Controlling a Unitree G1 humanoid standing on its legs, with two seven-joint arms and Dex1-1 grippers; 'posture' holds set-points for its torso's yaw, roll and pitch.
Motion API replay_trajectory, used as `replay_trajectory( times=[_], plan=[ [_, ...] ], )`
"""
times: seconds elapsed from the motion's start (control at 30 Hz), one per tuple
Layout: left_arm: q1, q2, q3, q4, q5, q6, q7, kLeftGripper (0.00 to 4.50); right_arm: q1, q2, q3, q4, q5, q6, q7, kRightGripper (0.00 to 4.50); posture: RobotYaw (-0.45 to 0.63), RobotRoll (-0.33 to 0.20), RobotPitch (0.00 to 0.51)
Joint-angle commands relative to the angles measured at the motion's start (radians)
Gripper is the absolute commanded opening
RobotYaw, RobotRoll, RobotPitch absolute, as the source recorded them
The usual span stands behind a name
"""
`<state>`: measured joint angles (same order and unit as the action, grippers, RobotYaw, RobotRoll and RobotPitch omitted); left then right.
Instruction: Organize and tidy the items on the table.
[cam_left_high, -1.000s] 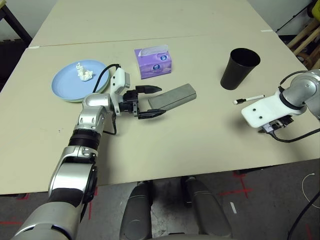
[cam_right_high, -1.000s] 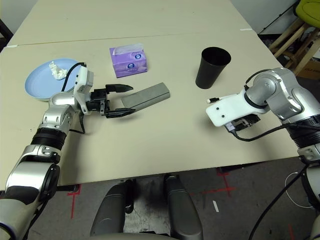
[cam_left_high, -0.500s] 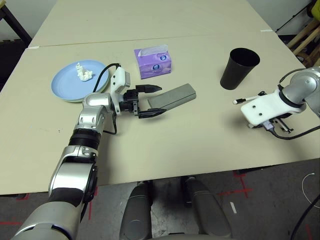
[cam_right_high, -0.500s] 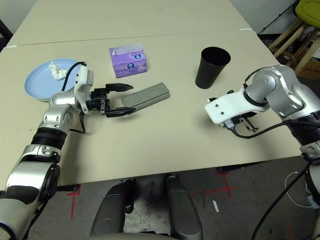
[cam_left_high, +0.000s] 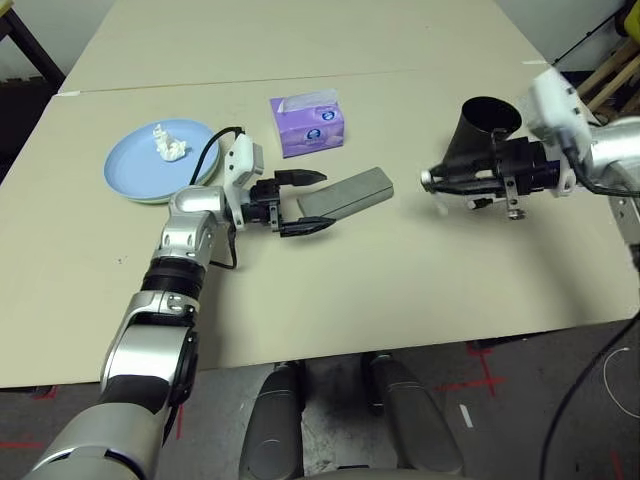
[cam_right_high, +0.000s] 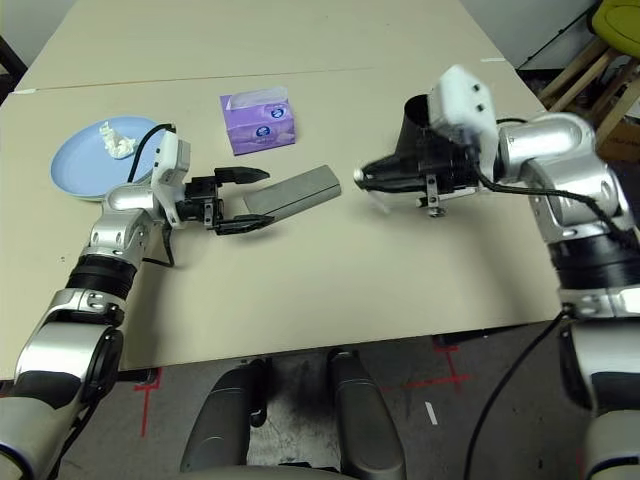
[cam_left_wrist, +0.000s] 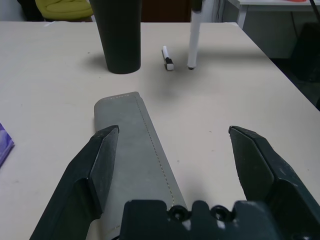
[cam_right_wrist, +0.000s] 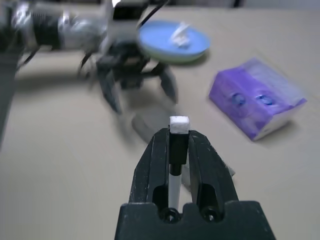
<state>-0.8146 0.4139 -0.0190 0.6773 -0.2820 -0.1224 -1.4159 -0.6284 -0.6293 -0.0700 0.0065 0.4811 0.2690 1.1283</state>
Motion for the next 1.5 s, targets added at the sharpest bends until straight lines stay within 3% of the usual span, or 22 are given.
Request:
replay_trajectory(
  times=[0.03, 0.27, 0.4, 0.87, 1.1, 1.4, 1.43, 1.5],
  plan=[
    [0.014, -0.01, -0.014, -0.017, 0.004, -0.004, -0.002, 4.5, 0.042, 0.125, -0.051, -0.083, 0.0, -0.032, -0.207, 0.4, 0.0, 0.0, 0.221],
    [0.011, -0.018, -0.014, -0.02, 0.005, 0.001, 0.003, 4.5, 0.04, 0.306, -0.131, -0.091, -0.082, -0.169, -0.542, 0.4, 0.01, 0.0, 0.214],
    [0.009, -0.013, -0.014, -0.013, 0.007, -0.002, 0.001, 4.5, 0.011, 0.336, -0.173, -0.065, -0.125, -0.206, -0.69, 0.4, 0.0, 0.0, 0.214],
    [0.003, -0.01, -0.013, -0.015, 0.007, 0.003, 0.005, 4.5, -0.034, 0.316, -0.183, 0.022, -0.259, -0.233, -0.91, 0.4, 0.01, 0.0, 0.217],
    [0.008, -0.005, -0.013, -0.025, 0.005, 0.011, 0.003, 4.5, -0.043, 0.31, -0.197, 0.037, -0.266, -0.087, -1.011, 0.4, 0.01, 0.0, 0.22],
    [0.009, -0.003, -0.014, -0.028, 0.006, 0.016, 0.004, 4.5, -0.072, 0.287, -0.18, 0.021, -0.264, 0.076, -1.022, 0.4, 0.01, 0.0, 0.222],
    [0.009, -0.002, -0.014, -0.029, 0.006, 0.016, 0.003, 4.5, -0.077, 0.288, -0.18, 0.017, -0.259, 0.094, -1.02, 1.17, 0.01, 0.0, 0.221],
    [0.01, -0.002, -0.014, -0.029, 0.006, 0.016, 0.004, 4.5, -0.08, 0.287, -0.179, 0.01, -0.264, 0.105, -1.023, 1.85, 0.01, 0.0, 0.221]
  ],
)
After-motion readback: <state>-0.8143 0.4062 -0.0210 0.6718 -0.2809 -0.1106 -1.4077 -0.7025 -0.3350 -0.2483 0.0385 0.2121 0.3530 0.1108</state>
